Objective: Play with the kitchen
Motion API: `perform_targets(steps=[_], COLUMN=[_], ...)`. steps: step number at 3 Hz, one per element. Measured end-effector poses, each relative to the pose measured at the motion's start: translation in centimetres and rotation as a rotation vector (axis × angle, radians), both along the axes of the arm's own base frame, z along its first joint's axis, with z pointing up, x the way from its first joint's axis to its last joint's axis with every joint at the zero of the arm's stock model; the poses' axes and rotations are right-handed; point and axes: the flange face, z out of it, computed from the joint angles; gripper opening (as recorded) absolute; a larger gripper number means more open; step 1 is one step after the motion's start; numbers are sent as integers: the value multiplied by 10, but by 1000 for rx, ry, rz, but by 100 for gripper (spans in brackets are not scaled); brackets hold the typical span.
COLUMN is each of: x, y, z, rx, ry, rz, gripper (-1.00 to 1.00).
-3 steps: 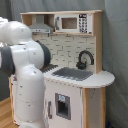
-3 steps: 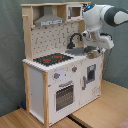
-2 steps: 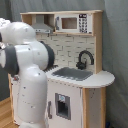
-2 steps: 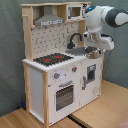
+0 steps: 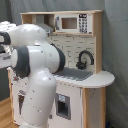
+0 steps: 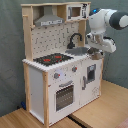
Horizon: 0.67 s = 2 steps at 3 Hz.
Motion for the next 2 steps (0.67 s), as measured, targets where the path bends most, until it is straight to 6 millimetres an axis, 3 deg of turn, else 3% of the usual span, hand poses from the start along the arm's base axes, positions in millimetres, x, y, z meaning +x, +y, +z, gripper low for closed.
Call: perform_targets(steps=[2], x=[17], y=[-34], z=[10], rx=[58], ry=[-94], rz=[-99], gripper=[-100])
